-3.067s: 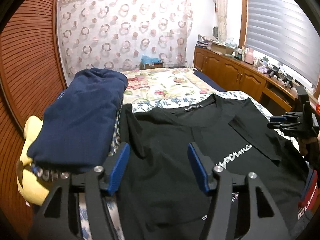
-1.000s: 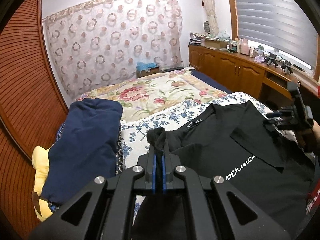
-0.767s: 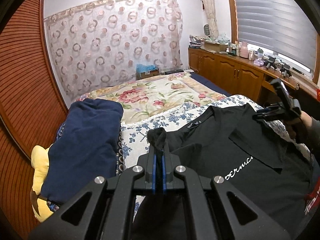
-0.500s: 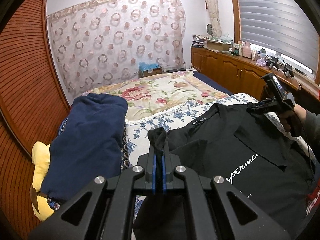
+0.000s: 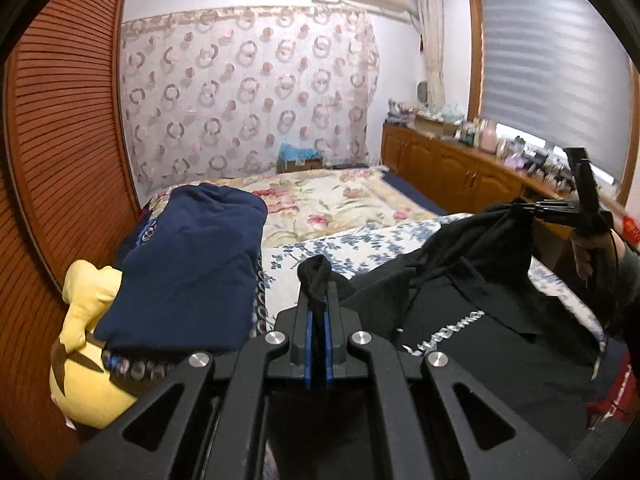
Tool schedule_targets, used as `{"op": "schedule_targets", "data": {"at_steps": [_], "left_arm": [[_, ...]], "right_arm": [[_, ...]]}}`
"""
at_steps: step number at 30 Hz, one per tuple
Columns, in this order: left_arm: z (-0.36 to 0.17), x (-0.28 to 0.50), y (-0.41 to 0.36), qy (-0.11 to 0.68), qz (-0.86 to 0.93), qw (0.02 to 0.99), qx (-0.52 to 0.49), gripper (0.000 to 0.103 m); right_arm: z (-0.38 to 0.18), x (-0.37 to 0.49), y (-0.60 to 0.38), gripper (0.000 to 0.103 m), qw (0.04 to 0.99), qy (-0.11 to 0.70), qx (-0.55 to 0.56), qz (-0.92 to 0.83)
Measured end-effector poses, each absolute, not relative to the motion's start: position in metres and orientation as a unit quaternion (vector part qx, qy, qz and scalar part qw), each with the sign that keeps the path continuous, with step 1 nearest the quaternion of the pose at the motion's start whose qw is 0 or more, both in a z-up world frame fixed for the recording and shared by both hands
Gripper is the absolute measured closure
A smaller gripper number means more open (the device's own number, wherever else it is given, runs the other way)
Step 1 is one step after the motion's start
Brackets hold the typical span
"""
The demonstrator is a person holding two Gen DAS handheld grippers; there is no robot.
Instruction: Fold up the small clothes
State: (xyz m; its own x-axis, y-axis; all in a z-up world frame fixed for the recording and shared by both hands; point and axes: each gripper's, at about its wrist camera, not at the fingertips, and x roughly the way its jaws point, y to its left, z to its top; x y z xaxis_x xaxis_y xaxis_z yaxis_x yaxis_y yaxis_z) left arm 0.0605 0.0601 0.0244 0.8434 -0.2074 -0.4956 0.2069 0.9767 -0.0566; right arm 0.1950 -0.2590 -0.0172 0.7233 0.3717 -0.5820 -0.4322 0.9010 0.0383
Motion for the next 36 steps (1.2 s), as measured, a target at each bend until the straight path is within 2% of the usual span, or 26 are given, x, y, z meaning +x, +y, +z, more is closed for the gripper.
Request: {"op": "schedule_targets", "data": {"at_steps": [4, 8, 25, 27, 29, 31, 33, 36], "left_arm": [[0.029, 0.023, 0.065, 0.241, -0.116, 0.963, -0.02, 0.101], [0.027, -0.009, 0.077, 0.238, -0.104, 0.965, -0.043, 0.101], [-0.005, -0.075, 0.086, 0.324, -0.102, 0.94, -0.04, 0.1], [-0.01, -0.079, 0.085, 0.333, -0.099, 0.937, -0.031, 0.094], [-0.012, -0.079, 0.087, 0.338, -0.085, 0.937, -0.022, 0.082], [-0.011, -0.077, 0.092, 0.336, -0.08, 0.938, -0.024, 0.076], [-0.007, -0.075, 0.096, 0.328, -0.075, 0.941, -0.027, 0.071], [-0.008, -0.066, 0.101, 0.326, -0.073, 0.942, -0.028, 0.067]], "right_arm": [[0.01, 0.138, -0.268, 0.101, 0.934, 0.264, -0.048, 0.237], [0.012, 0.091, -0.278, 0.101, 0.932, 0.257, -0.048, 0.252], [-0.018, -0.007, -0.315, 0.101, 0.915, 0.329, -0.065, 0.223], [-0.031, -0.013, -0.315, 0.101, 0.904, 0.355, -0.07, 0.227], [-0.044, -0.016, -0.316, 0.1, 0.899, 0.372, -0.079, 0.217], [-0.052, -0.016, -0.317, 0.092, 0.896, 0.384, -0.087, 0.207], [-0.05, -0.014, -0.318, 0.088, 0.898, 0.38, -0.089, 0.203], [-0.043, -0.008, -0.317, 0.068, 0.904, 0.366, -0.093, 0.202]]}}
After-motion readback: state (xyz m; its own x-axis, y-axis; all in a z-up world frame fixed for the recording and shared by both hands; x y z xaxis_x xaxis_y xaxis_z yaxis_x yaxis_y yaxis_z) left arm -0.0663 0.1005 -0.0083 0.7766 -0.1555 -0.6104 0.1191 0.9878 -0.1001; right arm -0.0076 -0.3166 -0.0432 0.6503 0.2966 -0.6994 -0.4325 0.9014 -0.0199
